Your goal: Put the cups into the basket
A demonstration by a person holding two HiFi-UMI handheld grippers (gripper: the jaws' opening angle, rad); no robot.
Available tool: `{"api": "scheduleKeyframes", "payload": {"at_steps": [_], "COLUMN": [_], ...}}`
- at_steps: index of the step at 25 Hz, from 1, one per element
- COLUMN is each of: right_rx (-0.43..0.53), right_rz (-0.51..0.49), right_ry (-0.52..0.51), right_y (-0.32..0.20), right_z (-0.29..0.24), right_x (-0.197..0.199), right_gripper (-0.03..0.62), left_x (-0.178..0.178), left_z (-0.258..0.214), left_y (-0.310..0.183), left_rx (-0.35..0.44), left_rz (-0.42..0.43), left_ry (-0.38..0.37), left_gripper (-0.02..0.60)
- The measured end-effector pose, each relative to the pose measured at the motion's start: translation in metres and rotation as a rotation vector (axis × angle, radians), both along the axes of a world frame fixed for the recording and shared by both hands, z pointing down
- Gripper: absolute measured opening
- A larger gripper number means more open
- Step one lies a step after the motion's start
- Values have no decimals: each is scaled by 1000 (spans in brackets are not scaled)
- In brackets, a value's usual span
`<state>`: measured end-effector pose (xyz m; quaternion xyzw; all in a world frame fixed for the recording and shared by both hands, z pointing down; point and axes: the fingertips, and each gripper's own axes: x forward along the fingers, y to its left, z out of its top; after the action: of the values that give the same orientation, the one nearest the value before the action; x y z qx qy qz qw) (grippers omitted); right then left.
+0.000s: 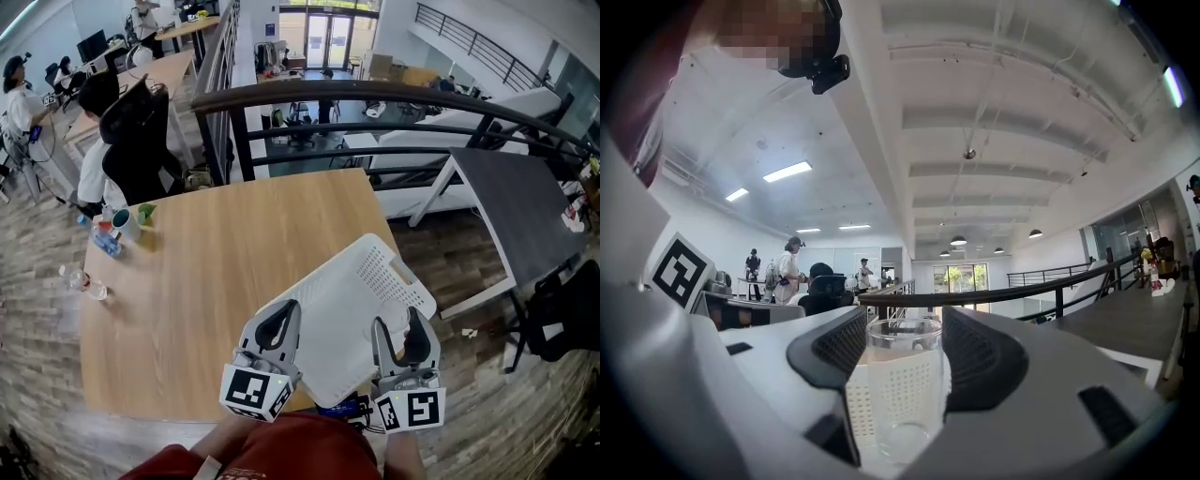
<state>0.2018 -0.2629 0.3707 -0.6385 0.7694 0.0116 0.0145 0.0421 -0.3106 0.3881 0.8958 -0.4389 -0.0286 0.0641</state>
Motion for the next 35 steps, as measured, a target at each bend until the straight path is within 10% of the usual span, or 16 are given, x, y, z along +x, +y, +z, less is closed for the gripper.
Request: {"api": "scheduleKeyframes", "payload": {"at_steps": [35], "right_rx": [-362], "right_rz": [-46], "right_ry": [67], "right_y": [-111], "right_z": [95], "right_x": [9], "right_gripper": [253], "left_x": [-18], "left_z": [7], "left_y": [11], "left_rx": [-15], "left_rz": [-71], "left_ry": [29], "left_gripper": [6]}}
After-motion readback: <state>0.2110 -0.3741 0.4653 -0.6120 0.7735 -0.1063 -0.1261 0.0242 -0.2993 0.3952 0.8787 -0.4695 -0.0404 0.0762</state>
